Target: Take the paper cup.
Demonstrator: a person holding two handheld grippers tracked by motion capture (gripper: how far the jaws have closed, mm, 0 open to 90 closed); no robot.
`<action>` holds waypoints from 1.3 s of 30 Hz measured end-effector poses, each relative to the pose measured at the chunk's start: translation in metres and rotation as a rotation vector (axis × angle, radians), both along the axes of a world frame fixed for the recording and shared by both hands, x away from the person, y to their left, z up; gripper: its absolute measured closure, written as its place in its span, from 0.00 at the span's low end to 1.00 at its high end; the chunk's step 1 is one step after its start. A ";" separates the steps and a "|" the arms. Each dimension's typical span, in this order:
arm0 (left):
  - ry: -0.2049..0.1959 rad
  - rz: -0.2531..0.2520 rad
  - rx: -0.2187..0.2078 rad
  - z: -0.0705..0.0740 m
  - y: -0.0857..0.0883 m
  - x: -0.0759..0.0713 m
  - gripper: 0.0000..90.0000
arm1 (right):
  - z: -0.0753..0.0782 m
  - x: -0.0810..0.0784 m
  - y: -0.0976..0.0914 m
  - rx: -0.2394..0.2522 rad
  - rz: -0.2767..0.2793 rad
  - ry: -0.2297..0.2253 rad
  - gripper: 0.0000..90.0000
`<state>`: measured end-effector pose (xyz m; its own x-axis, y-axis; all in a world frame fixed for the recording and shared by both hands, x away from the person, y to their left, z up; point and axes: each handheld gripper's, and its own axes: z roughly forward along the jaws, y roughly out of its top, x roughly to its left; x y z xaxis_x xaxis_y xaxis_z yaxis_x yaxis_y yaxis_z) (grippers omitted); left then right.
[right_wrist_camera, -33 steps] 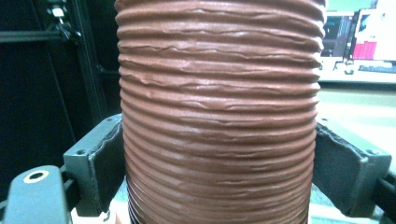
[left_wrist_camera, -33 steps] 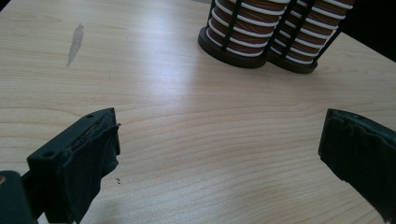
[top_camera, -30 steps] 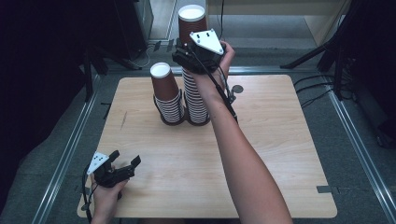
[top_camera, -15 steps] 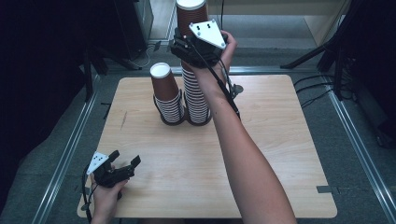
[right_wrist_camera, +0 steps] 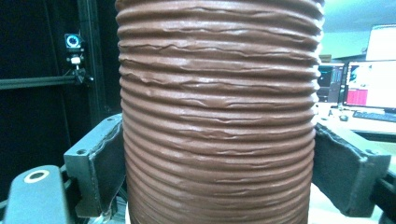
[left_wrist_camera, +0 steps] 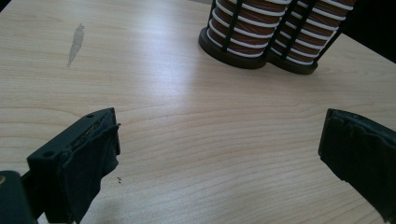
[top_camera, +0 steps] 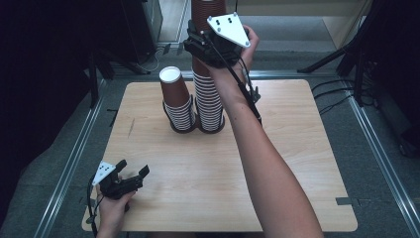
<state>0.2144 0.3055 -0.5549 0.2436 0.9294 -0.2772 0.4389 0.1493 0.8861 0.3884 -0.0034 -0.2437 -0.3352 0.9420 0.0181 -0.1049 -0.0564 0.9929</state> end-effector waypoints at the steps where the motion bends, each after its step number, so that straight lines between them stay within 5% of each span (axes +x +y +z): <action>1: 0.000 -0.001 0.000 0.000 0.000 0.000 0.00 | 0.001 -0.001 -0.001 0.003 -0.002 0.000 0.15; 11: 0.002 0.013 0.002 0.000 0.000 0.000 0.00 | 0.002 -0.011 -0.015 0.001 0.006 -0.014 0.15; 39: 0.006 0.004 0.008 0.000 -0.001 0.001 0.00 | -0.038 -0.034 -0.066 -0.030 -0.002 0.014 0.15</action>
